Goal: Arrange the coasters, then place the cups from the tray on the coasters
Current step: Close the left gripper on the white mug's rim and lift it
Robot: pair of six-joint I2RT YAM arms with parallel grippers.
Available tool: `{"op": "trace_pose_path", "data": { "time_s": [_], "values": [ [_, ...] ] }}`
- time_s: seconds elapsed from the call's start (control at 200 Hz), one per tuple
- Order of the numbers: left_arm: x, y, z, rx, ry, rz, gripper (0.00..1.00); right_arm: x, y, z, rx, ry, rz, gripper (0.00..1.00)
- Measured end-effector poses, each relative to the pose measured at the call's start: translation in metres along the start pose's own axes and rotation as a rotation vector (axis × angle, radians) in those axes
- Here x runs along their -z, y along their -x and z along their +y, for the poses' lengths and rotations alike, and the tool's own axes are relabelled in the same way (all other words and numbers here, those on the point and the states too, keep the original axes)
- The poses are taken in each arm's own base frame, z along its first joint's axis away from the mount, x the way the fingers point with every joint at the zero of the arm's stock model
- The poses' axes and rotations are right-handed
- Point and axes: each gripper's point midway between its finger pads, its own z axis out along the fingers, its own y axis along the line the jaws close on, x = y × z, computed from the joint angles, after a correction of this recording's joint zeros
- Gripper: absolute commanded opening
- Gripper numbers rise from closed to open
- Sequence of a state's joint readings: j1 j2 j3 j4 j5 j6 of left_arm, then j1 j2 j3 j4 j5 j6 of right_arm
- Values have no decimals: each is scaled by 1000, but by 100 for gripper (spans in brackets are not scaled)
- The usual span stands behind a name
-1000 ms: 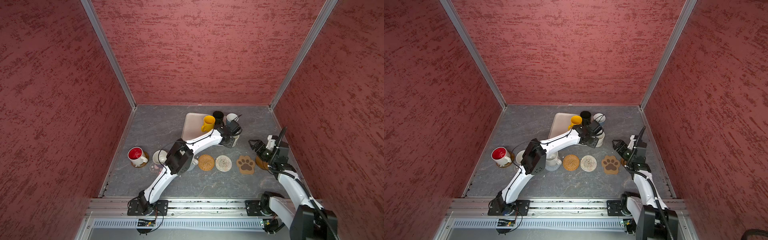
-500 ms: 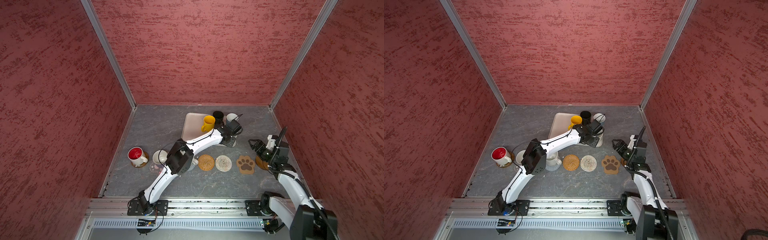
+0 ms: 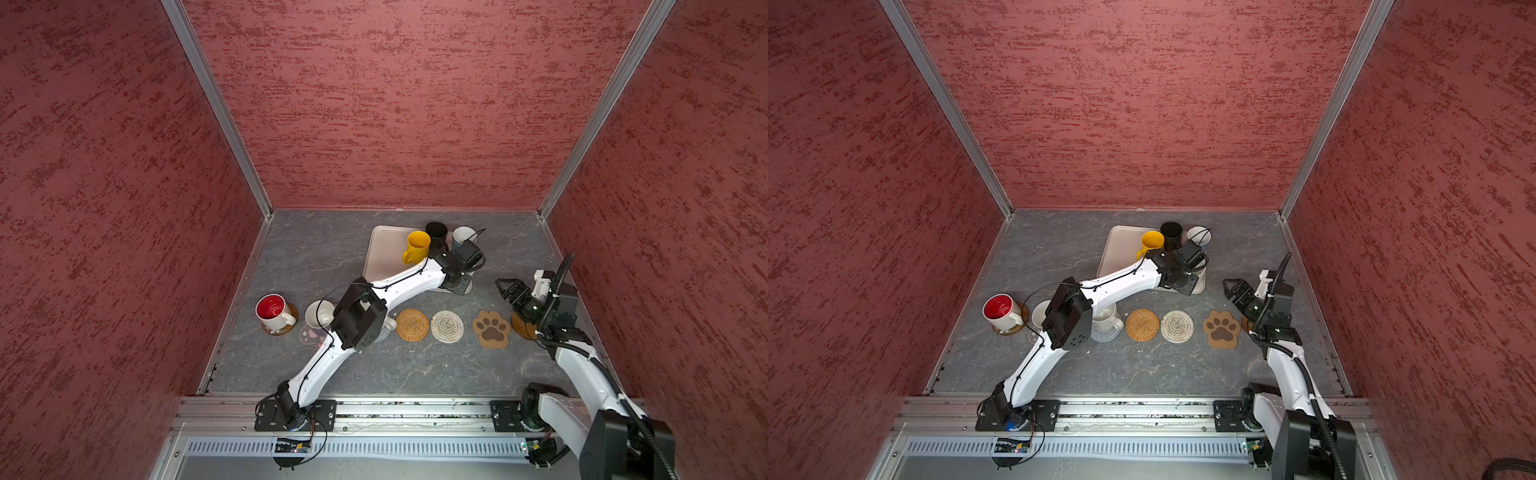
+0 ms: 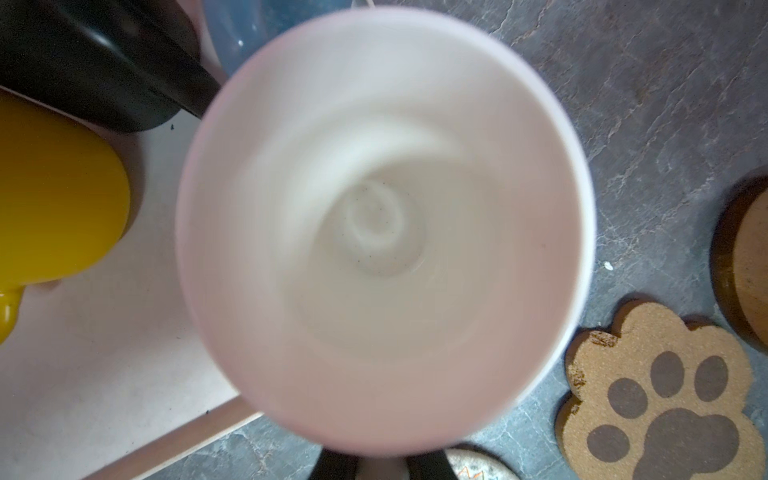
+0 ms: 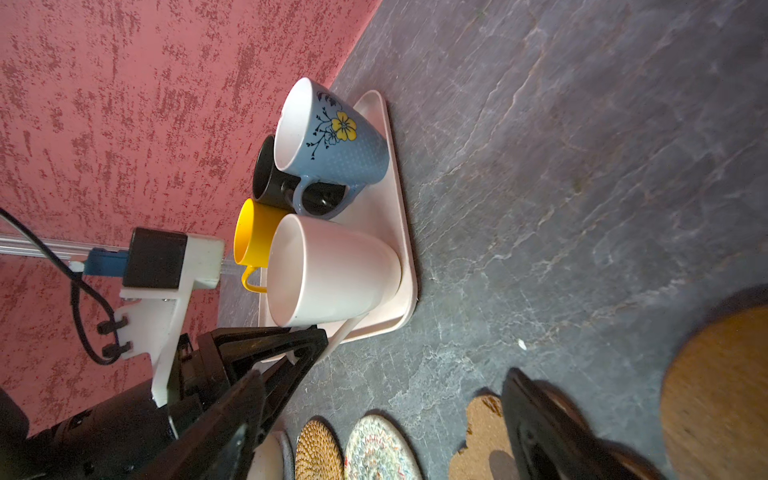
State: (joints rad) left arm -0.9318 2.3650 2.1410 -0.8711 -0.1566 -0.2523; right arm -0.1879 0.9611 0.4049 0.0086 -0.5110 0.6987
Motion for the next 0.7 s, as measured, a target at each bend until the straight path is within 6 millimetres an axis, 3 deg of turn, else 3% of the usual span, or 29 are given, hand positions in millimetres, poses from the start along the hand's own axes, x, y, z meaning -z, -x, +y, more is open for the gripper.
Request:
{"op": "trace_pose_path", "data": {
  "time_s": [0.281,0.696],
  "values": [
    [19,-21,14,0,19,35,0,-3,-6,9,23,10,20,91],
    [68,-40,38,83,56,-9,0,-16,-21,30,89,16,71,91]
  ]
}}
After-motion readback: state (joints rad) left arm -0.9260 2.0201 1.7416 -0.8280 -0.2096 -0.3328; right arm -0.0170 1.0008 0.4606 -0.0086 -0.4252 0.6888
